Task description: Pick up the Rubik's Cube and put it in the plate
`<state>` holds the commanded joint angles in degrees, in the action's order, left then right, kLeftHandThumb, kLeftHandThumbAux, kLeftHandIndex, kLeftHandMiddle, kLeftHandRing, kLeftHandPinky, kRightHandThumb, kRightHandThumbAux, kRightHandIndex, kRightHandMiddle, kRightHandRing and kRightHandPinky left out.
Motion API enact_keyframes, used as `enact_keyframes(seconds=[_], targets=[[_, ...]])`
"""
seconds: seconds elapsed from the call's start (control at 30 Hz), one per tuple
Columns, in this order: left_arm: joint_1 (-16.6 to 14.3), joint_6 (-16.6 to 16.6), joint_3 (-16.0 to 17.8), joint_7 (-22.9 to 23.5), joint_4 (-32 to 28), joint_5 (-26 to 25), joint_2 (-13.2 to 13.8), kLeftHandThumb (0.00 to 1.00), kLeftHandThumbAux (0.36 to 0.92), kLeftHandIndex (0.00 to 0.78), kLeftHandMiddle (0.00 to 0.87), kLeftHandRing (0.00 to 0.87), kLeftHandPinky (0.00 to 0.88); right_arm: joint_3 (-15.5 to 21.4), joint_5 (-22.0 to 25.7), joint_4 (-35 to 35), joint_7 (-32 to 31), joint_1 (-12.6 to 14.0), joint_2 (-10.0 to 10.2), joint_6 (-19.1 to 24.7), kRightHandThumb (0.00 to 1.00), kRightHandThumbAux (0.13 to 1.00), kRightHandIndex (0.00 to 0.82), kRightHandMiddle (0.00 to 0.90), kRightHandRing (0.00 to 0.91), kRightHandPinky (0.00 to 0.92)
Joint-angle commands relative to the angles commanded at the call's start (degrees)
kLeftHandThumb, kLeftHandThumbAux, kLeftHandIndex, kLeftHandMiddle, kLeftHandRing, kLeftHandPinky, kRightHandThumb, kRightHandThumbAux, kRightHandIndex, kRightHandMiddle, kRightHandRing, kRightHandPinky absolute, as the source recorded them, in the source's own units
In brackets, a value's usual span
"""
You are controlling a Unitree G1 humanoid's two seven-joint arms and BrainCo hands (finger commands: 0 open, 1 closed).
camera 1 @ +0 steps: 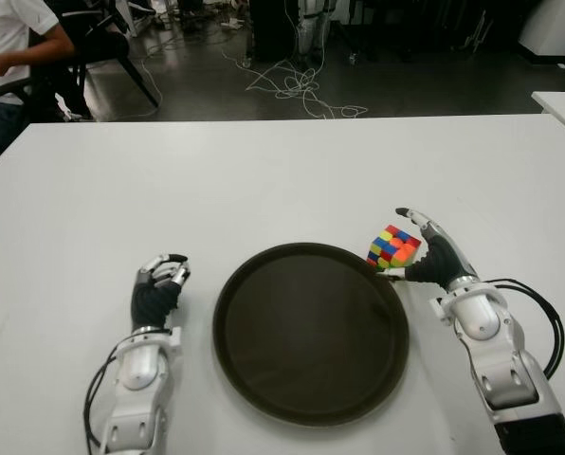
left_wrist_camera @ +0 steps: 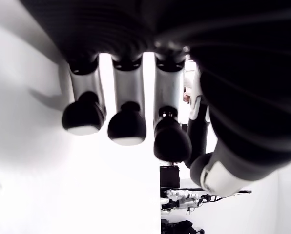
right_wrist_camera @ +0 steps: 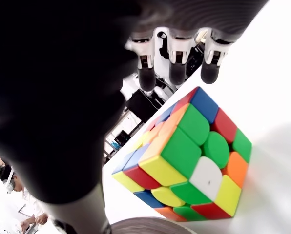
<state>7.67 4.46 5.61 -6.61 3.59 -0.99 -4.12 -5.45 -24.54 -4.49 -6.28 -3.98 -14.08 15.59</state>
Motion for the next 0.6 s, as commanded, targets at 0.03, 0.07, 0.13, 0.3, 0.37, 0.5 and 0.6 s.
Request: enact_keyframes(seconds=[0.03,0.07,0.13,0.3,0.37,0.5,0.6], targets=[[0.01,0.16,-0.03,-0.06,-0.08,0.11,-0.01,0.711,0.704,0.443,0.834,0.839,0.830,0.08,0.44,0.32,0.10,-0.09,0.08,-0.69,0.000,0.926,0.092,0.087,0.065,0.068],[0.02,0.27,-0.05,-0.10,-0.14,0.18,0.00,0.711,0.704,0.443,0.833,0.837,0.828,0.11,0.76,0.56,0.20,-0.16,0.11,-1.18,0.000,0.926,0.098,0.090,0.072,0.069],[0.08,0.43,-0.13,-0.27,-0.28,0.41,-0.01,0.711,0.704,0.443,0.832,0.836,0.826,0.08,1.19,0.93,0.49,-0.26,0.09,-2.07,0.000,0.925,0.103,0.093,0.079,0.070],[0.23,0.54,-0.31,-0.63,-0.41,0.92,0.00,0.711,0.704,0.444,0.830,0.836,0.829,-0.29,1.30,2.27,1.39,-0.91,0.26,-3.37,0.000,0.921,0.111,0.102,0.094,0.086],[0.19,0.48,-0.32,-0.65,-0.29,1.02,0.05,0.710,0.704,0.444,0.830,0.836,0.828,-0.44,1.27,3.03,1.82,-1.31,0.48,-3.86,0.000,0.920,0.113,0.109,0.102,0.096],[0.22,0.36,-0.32,-0.44,-0.03,1.10,0.35,0.711,0.704,0.444,0.827,0.834,0.825,-1.48,0.00,4.65,2.97,-2.32,0.67,-4.16,0.000,0.902,0.115,0.111,0.104,0.080],[0.31,0.55,-0.40,-0.09,-0.16,1.17,0.60,0.711,0.704,0.444,0.826,0.832,0.823,-2.31,-0.71,6.08,3.78,-3.08,0.60,-4.68,0.000,0.890,0.115,0.107,0.102,0.081]])
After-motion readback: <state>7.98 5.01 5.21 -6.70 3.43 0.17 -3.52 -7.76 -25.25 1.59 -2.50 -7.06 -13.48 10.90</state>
